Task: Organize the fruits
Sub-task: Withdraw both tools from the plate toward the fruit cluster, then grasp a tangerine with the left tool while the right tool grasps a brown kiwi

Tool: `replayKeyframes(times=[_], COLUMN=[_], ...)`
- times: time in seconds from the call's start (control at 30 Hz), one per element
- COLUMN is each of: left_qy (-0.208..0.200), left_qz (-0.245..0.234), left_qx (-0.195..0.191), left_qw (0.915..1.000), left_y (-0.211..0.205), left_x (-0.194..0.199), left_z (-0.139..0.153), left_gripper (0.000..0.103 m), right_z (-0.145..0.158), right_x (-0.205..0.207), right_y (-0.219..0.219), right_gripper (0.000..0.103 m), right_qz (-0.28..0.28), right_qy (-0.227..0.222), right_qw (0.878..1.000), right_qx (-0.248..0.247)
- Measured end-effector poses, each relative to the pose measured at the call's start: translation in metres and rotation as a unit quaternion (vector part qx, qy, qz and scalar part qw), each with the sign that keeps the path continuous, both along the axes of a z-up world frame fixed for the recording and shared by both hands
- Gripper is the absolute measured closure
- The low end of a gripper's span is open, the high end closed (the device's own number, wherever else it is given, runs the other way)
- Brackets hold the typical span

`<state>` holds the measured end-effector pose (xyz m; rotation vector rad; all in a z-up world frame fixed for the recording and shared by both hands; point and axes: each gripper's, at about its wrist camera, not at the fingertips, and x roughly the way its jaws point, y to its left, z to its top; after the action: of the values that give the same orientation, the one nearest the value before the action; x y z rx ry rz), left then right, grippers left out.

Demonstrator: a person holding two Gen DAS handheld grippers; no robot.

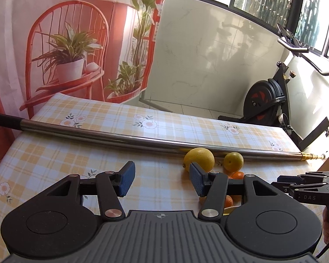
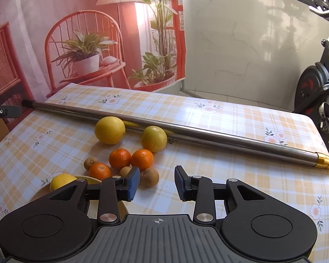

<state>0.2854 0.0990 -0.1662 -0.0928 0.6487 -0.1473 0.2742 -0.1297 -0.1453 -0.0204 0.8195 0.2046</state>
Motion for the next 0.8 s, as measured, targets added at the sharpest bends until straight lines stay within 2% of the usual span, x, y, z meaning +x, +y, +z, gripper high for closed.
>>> replayKeyframes(times=[0.13, 0.27, 0.47, 0.8], left_qy=[0.009, 0.016, 0.024, 0.03], left_qz=[-0.004, -0.007, -0.016, -0.026], left_qx=[0.0, 0.0, -0.002, -0.002], left_qw=[1.0, 0.9999, 0.9996, 0.9992], left_y=[-0.001, -0.002, -0.008, -0.02], left_x=[0.015, 0.027, 0.038, 0.05], left_z=[-0.007, -0.011, -0.016, -0.02], left_gripper=[0.046, 0.046, 0.046, 0.046], right_z=[-0.017, -0.029, -0.039, -0.048], right_x=[0.023, 0.04, 0.049, 0.055], right_y=[-0.002, 0.002, 0.012, 0.014], right_gripper=[0.07, 0.071, 0.071, 0.076], right_qz=[-0.008, 0.003, 0.027, 0.029], right_qy=[0.027, 0.048, 0.066, 0.083], right_qw=[0.999, 0.999, 0.997, 0.996], right_qx=[0.02, 0.018, 0.012, 0.012])
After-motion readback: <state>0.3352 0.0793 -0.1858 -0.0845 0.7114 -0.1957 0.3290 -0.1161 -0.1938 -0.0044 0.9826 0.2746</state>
